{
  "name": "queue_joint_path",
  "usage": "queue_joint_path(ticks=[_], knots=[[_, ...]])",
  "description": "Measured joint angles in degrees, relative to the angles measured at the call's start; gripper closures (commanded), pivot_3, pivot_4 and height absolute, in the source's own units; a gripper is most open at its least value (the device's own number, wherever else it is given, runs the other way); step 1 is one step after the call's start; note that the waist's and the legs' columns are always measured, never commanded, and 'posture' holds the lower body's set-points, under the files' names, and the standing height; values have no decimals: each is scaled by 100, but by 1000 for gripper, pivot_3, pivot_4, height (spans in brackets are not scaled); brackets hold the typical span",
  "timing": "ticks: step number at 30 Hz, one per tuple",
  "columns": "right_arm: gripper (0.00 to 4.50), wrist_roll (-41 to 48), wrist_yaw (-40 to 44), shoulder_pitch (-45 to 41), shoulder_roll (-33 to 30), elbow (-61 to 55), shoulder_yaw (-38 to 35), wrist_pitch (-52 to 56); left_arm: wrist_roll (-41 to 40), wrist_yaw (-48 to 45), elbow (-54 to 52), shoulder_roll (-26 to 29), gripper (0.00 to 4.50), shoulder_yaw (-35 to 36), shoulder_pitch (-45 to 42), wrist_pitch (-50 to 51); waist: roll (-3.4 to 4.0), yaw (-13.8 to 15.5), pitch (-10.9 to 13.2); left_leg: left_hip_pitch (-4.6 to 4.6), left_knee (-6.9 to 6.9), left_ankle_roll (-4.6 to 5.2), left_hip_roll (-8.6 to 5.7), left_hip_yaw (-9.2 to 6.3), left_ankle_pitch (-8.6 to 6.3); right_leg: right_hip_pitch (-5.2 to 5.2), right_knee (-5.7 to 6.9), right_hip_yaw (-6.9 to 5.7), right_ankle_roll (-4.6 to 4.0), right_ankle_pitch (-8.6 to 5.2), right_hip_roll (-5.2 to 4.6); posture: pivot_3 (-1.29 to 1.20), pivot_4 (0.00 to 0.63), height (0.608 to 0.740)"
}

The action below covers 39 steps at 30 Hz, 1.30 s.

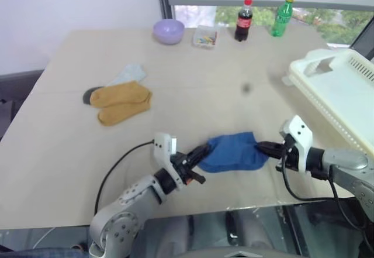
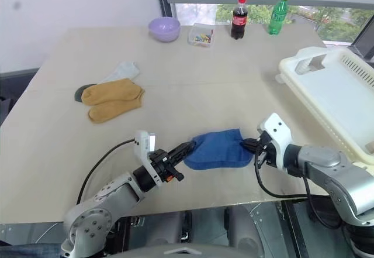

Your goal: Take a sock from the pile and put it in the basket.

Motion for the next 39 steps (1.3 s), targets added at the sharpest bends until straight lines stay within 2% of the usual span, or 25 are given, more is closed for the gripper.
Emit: queue_joint_path(ticks=[14, 15, 16, 20, 27, 31, 32, 39], knots=[[4439, -270, -42, -173, 12, 237, 483, 123, 533, 265, 6, 2, 4500, -181, 131, -98, -1, 0, 1, 2, 0, 0, 3, -3, 0, 0, 1, -3, 0, 0, 0, 0, 150, 740], [4022, -293, -40, -183, 12, 242, 497, 120, 548, 290, 6, 1, 4500, -194, 138, -98, -1, 0, 1, 2, 0, 0, 3, -3, 0, 0, 1, -4, 0, 0, 0, 0, 150, 740], [3877, -320, -40, -194, 12, 247, 513, 107, 570, 312, 6, 2, 4500, -200, 138, -98, -1, 0, 1, 2, 0, 0, 3, -3, 0, 0, 1, -4, 0, 0, 0, 0, 150, 740], [2266, -365, -33, -326, 103, 300, 510, 34, 628, 382, 6, -38, 4500, -245, 135, -97, -1, -2, 1, 2, 0, 0, 2, -1, 0, 0, 1, -2, 0, 0, 0, 0, 150, 740], [2266, -49, 424, -340, -174, 47, -33, -177, 628, 467, 6, -93, 4500, -256, 133, -92, 0, 4, 3, 1, 0, 0, 2, -3, 0, 1, 0, -4, 0, 0, 0, 0, 150, 740], [2266, -139, 726, -336, -245, 2, -3, -622, 628, 488, 6, -107, 4500, -257, 124, -89, 0, -4, 3, 3, 0, 0, 2, -3, 0, 1, 1, -4, 0, 0, 1, 0, 150, 740], [2266, -539, 955, -338, -342, -8, 295, -1254, 627, 499, 6, -114, 4500, -256, 118, -82, 0, -6, 3, 5, 0, 0, 2, -3, 0, 1, 1, -4, 0, 0, 1, 0, 150, 740], [2266, -1633, 1380, -438, -208, 545, 1514, -2532, 628, 509, 10, -155, 4500, -287, 83, -67, -1, 2, 3, 4, 1, 0, 1, 0, 0, 2, 1, -2, 0, 0, -1, 0, 150, 740]])
